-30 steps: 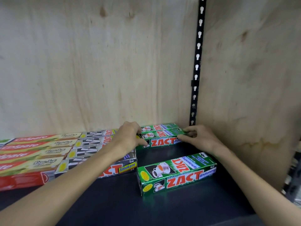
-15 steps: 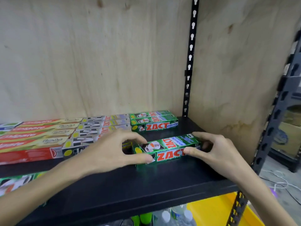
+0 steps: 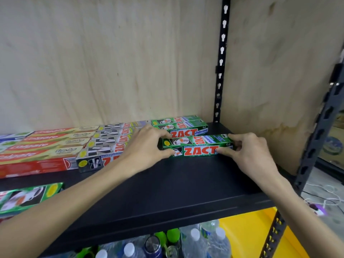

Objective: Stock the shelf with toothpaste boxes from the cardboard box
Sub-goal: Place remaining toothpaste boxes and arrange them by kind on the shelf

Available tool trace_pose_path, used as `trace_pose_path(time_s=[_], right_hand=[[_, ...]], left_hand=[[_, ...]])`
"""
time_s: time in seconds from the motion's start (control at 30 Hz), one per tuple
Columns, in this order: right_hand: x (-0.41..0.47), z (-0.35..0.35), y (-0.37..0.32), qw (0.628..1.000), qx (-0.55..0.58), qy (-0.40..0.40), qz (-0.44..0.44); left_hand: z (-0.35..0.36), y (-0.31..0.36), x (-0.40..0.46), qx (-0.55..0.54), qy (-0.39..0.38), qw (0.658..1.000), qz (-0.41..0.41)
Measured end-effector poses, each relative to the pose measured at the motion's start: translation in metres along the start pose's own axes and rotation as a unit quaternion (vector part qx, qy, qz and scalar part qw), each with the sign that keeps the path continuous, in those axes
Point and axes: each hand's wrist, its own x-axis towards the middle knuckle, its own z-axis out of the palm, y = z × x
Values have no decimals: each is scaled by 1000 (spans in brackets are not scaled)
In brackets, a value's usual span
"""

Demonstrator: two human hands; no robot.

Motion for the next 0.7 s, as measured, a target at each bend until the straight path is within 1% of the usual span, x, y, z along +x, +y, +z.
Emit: trace_pose_path(time_s=[0.17, 0.33, 0.53, 0.63, 0.7], right_hand=[[34, 21, -15, 998, 14, -49, -37], [55, 32, -8, 996, 30, -62, -63], [60, 39, 1, 995, 30, -48, -86], [60, 41, 5, 996, 44, -51, -66], [57, 43, 5, 996, 32, -59, -63]], left_hand=[[10, -13, 11, 43, 72, 991, -100], [23, -7, 15, 40, 108, 983, -146], [36, -5, 10, 79, 159, 977, -120], [38, -6, 9, 87, 160, 977, -109], [39, -8, 7, 97, 155, 978, -102]])
